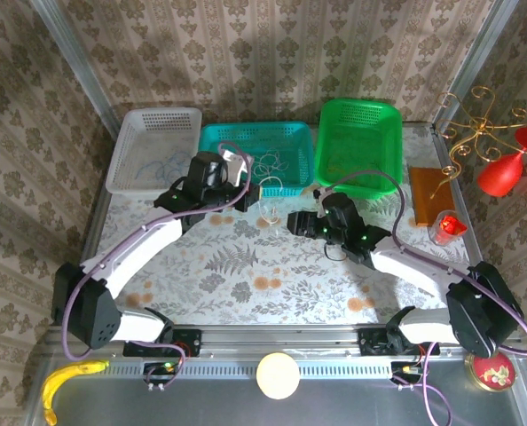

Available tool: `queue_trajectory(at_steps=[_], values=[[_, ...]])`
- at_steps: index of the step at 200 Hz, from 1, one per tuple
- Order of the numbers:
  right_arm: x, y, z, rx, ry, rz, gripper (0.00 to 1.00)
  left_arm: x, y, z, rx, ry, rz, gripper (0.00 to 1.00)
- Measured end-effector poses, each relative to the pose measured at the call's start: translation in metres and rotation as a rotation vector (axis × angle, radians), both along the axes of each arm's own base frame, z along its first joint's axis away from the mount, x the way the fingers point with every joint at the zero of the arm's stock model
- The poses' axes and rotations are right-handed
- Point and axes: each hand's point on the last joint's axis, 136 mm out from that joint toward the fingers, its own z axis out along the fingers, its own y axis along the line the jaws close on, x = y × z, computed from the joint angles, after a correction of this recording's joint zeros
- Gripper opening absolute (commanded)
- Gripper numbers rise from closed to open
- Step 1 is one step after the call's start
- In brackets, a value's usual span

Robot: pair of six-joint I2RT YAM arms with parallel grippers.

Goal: Untangle the cables

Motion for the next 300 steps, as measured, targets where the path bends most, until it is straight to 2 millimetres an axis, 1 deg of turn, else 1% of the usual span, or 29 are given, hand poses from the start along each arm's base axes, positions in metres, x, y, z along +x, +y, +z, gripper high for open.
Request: queue_trajectory(at_steps=[17,41,62,116,179,210,224,245,261,268,271,283,300], values=[[0.002,0.006,0.008,0.023,-0.018,0.021,0.71,-0.005,-0.004,0.009,-0.03,0.002,-0.015,0.0],[0.005,0.014,0.022,0.055,-0.048,0.045,0.71,-0.01,-0.007,0.013,-0.056,0.023,-0.022,0.0],[0.006,0.017,0.028,0.074,-0.061,0.059,0.71,-0.012,-0.009,0.018,-0.08,0.031,-0.025,0.0],[0.004,0.026,0.03,0.106,-0.058,0.098,0.71,-0.014,-0.01,0.035,-0.128,0.014,-0.021,0.0],[0.0,0.032,0.036,0.15,-0.051,0.128,0.71,-0.013,-0.01,0.039,-0.141,0.012,-0.011,0.0],[-0.001,0.036,0.04,0.166,-0.059,0.134,0.69,-0.011,-0.011,0.045,-0.161,0.009,-0.001,0.0],[-0.001,0.04,0.041,0.174,-0.063,0.14,0.62,-0.009,-0.012,0.053,-0.176,0.0,0.002,0.0],[0.0,0.048,0.032,0.171,-0.048,0.15,0.29,-0.006,-0.013,0.07,-0.207,-0.031,0.007,0.0],[0.002,0.051,0.019,0.159,-0.022,0.147,0.09,-0.001,-0.011,0.083,-0.232,-0.057,0.017,0.0],[0.003,0.052,0.012,0.147,-0.012,0.146,0.02,0.002,-0.009,0.087,-0.242,-0.063,0.029,0.0],[0.003,0.052,0.01,0.143,-0.01,0.145,0.0,0.004,-0.007,0.089,-0.247,-0.065,0.035,0.0],[0.005,0.051,0.0,0.128,0.009,0.133,0.0,0.017,0.002,0.095,-0.264,-0.079,0.072,0.0],[0.008,0.05,-0.009,0.113,0.022,0.119,0.0,0.042,0.021,0.099,-0.285,-0.092,0.143,0.0]])
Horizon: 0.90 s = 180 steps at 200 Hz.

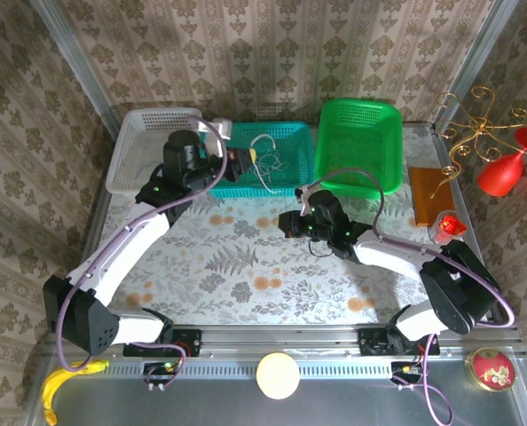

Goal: Untangle the cables

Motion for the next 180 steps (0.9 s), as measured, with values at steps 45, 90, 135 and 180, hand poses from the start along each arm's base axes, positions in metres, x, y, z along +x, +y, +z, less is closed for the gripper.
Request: queue_trajectory(at_steps=[45,90,135,180], values=[[0.003,-0.002,-0.002,0.003,-0.01,-0.018,0.63,0.074,0.037,-0.019,-0.019,0.047,0.131,0.0],[-0.007,-0.01,0.013,-0.006,-0.017,-0.021,0.71,0.132,0.055,-0.012,-0.03,0.003,0.185,0.0],[-0.016,-0.027,0.051,0.007,-0.085,-0.042,0.74,0.167,0.069,-0.037,0.007,0.016,0.211,0.0],[-0.022,-0.053,0.069,-0.017,-0.117,-0.088,0.82,0.176,0.079,-0.073,0.091,0.054,0.217,0.97]])
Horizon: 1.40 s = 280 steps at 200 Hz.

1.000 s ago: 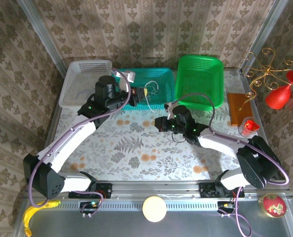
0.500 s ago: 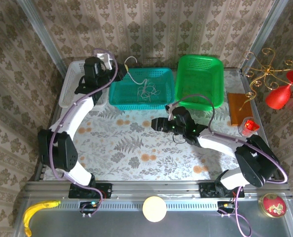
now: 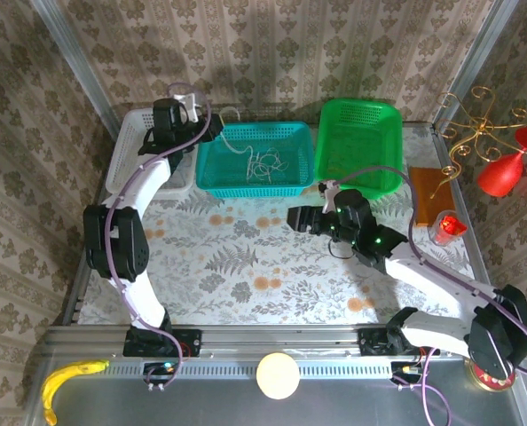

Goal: Untangle the cables

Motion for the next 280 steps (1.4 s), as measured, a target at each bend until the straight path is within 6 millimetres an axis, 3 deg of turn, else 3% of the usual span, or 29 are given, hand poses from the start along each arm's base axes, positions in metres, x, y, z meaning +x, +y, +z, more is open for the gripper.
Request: queue_trajectory(at_steps=[20,57,100,128,160,182,200,219,264,280], values=[[-0.003,-0.012,0.003,-0.023,-0.01,-0.021,1.0,-0.003,0.003,-0.009,0.039,0.008,0.0,1.0],[-0.011,-0.036,-0.002,-0.089,-0.014,-0.077,1.0,-0.035,0.014,-0.025,0.096,0.042,0.009,1.0],[-0.011,-0.086,-0.022,-0.234,-0.044,-0.268,1.0,-0.096,0.039,0.001,0.144,-0.034,0.07,1.0],[-0.011,-0.126,-0.051,-0.381,-0.092,-0.387,1.0,-0.127,0.069,0.0,0.231,-0.089,0.175,1.0],[-0.004,-0.168,-0.07,-0.489,-0.138,-0.513,1.0,-0.153,0.121,-0.035,0.337,-0.102,0.326,1.0],[0.008,-0.19,-0.063,-0.541,-0.165,-0.594,1.0,-0.162,0.169,-0.067,0.383,-0.073,0.462,1.0],[0.02,-0.2,-0.055,-0.593,-0.194,-0.624,1.0,-0.167,0.196,-0.09,0.427,-0.065,0.537,1.0],[0.035,-0.211,-0.058,-0.66,-0.192,-0.65,1.0,-0.168,0.203,-0.111,0.472,-0.071,0.553,1.0],[0.059,-0.228,-0.096,-0.786,-0.159,-0.65,1.0,-0.15,0.21,-0.148,0.521,-0.08,0.567,1.0],[0.063,-0.231,-0.1,-0.786,-0.175,-0.645,1.0,-0.147,0.21,-0.163,0.533,-0.076,0.561,1.0]])
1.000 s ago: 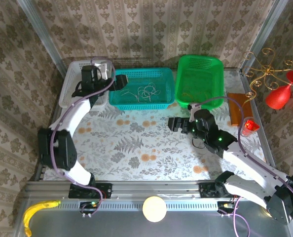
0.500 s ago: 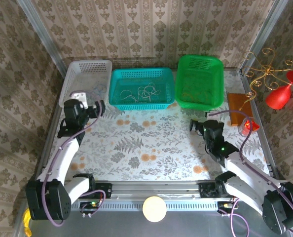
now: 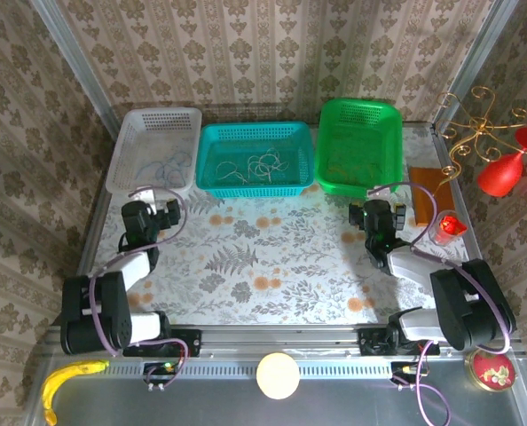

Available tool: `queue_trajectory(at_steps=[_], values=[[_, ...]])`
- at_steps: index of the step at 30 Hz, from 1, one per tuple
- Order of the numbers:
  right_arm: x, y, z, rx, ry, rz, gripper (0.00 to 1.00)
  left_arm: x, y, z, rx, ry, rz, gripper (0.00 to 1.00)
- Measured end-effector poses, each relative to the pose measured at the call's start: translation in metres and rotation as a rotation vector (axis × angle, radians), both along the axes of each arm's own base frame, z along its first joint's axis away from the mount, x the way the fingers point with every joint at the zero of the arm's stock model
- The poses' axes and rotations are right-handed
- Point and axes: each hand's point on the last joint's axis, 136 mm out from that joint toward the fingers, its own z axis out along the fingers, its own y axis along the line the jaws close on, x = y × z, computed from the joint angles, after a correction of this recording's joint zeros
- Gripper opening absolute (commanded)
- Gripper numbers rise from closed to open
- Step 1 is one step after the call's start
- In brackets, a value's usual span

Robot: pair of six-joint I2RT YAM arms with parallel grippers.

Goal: Untangle the cables

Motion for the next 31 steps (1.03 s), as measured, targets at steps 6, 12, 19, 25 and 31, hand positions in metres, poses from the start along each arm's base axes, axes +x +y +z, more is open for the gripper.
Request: queue_trajectory(at_steps=[6,12,19,25,31], values=[[0.022,-0.016,0.006,0.061,-0.099,0.018,1.0,0.01,-0.002,-0.025,0.021,0.0,-0.024,1.0],[0.023,-0.014,-0.028,0.128,-0.048,0.098,1.0,0.018,-0.011,-0.027,0.028,-0.042,-0.073,1.0],[0.031,-0.006,-0.021,0.175,-0.069,0.17,1.0,0.02,-0.023,-0.024,0.058,-0.053,-0.117,1.0],[0.031,-0.002,-0.02,0.178,-0.072,0.183,1.0,0.021,-0.025,-0.024,0.063,-0.054,-0.124,1.0],[0.033,0.001,-0.018,0.188,-0.076,0.202,1.0,0.021,-0.025,-0.024,0.063,-0.054,-0.124,1.0]])
